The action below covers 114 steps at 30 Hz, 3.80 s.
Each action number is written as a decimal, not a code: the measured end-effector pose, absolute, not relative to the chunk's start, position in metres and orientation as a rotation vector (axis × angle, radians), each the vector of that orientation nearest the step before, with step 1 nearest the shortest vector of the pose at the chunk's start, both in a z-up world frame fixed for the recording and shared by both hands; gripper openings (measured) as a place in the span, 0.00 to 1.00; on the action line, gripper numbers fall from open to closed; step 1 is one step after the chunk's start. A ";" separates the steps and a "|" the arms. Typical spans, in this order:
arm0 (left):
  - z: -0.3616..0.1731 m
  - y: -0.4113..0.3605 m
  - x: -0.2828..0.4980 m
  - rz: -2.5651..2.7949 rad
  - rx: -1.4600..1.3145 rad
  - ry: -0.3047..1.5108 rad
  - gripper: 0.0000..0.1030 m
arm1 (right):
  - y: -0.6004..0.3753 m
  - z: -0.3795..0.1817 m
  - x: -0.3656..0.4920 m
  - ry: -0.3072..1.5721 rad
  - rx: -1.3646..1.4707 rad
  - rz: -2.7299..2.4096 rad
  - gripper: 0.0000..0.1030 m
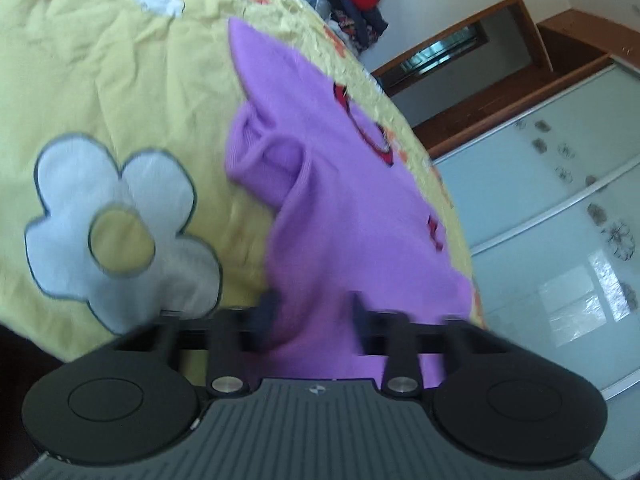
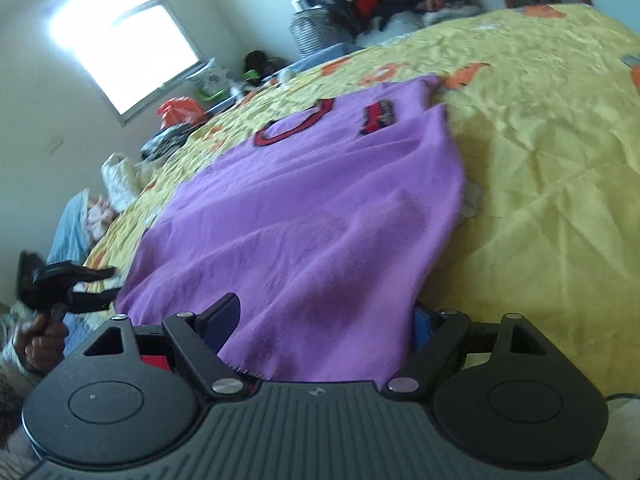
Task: Fold small clothes
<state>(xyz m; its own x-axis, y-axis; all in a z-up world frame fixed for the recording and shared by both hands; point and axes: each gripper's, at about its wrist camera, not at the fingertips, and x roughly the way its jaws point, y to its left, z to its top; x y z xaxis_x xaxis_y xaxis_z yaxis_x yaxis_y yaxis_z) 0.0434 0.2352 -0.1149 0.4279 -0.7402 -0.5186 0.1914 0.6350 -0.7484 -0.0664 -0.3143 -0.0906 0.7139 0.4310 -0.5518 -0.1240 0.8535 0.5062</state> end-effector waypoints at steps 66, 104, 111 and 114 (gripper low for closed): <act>-0.178 0.221 0.011 -0.794 -0.959 0.950 0.71 | -0.396 -0.095 -0.083 0.706 0.625 0.301 1.00; -0.191 0.185 0.013 -0.712 -1.239 0.995 0.40 | -0.369 -0.095 -0.085 0.659 0.591 0.223 1.00; -0.179 0.177 0.007 -0.651 -1.197 0.946 0.41 | -0.385 -0.117 -0.072 0.706 0.781 0.246 0.06; -0.186 0.177 0.004 -0.660 -1.237 0.928 0.41 | -0.387 -0.122 -0.075 0.696 0.819 0.243 0.06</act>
